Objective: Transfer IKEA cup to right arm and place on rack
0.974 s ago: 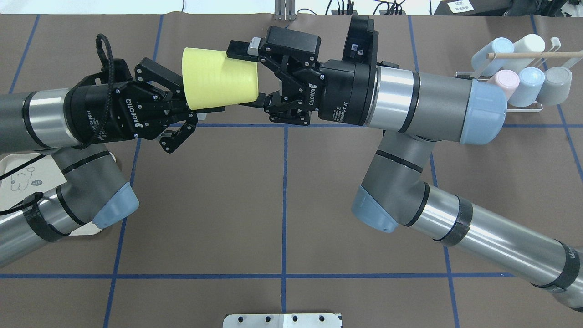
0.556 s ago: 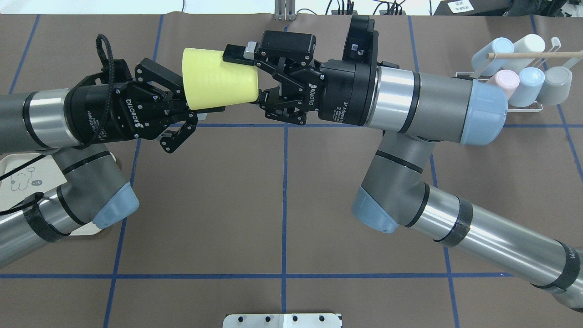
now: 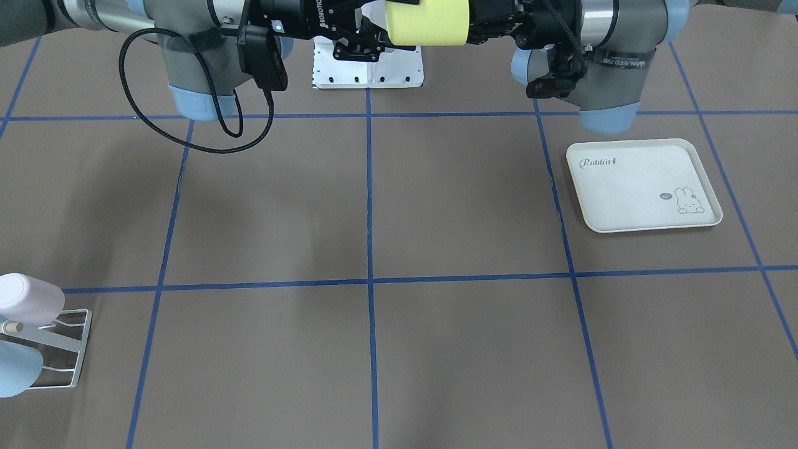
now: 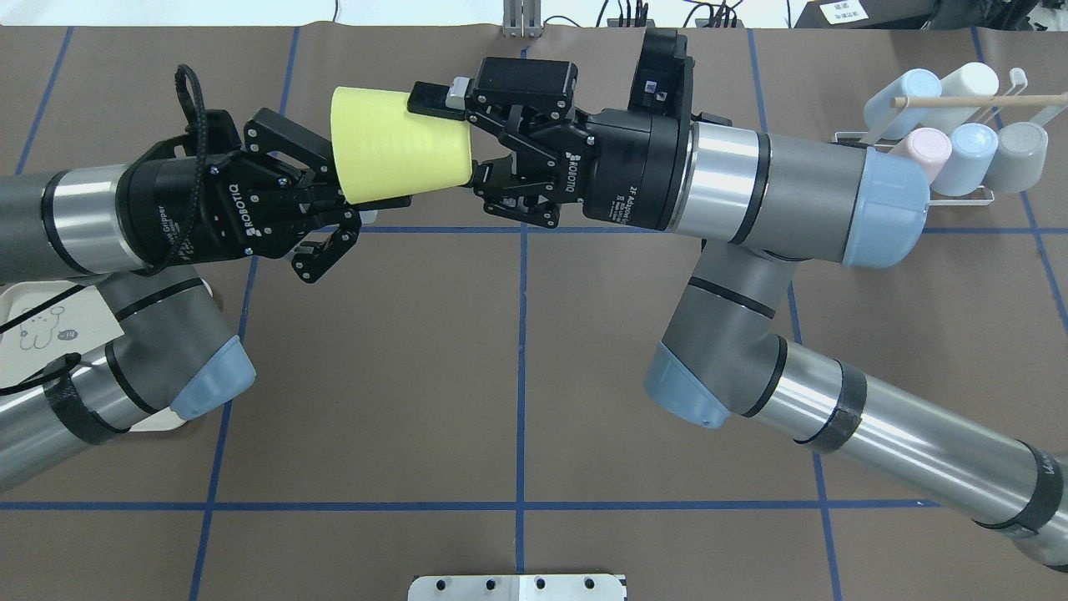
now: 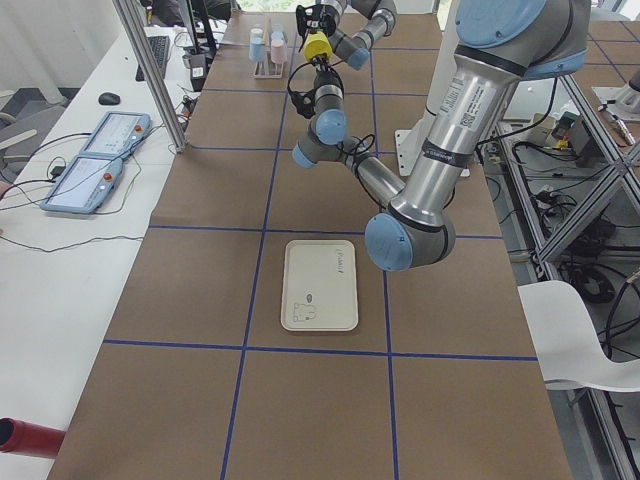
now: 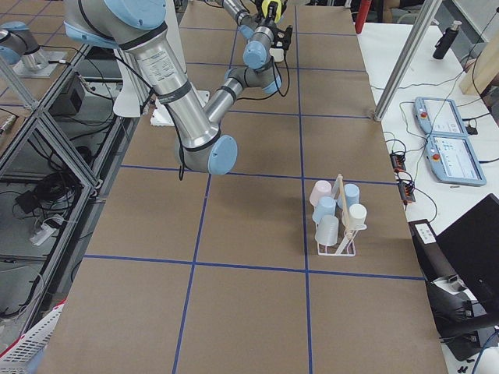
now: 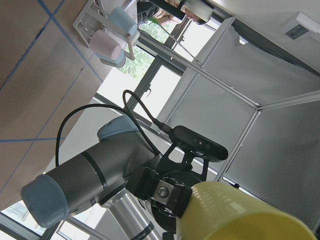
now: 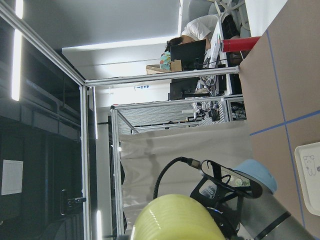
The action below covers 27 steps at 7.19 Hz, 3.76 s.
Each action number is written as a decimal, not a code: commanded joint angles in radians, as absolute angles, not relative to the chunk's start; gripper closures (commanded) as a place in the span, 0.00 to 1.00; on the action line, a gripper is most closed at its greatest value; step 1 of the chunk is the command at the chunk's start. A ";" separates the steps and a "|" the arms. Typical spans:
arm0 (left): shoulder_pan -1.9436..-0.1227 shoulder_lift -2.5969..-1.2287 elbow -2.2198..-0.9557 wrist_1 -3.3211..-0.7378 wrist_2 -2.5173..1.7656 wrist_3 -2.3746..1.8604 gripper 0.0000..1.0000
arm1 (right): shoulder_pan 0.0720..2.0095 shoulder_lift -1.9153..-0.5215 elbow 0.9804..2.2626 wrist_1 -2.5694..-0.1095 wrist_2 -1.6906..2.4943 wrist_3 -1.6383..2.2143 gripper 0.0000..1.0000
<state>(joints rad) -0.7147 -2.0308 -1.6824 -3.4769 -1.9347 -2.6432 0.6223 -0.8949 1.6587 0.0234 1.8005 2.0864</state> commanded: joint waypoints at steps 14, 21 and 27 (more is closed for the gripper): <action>-1.033 -1.817 -1.566 -3.067 -2.153 -1.863 0.00 | 1.345 -1.247 1.700 -0.558 2.268 1.289 0.71; -1.373 -1.784 -1.563 -2.220 -2.077 -0.468 0.00 | 1.514 -1.206 1.431 -1.139 2.266 0.301 0.72; -1.371 -1.692 -1.581 -2.171 -2.083 -0.344 0.00 | 1.529 -1.020 1.141 -1.279 2.339 0.107 0.72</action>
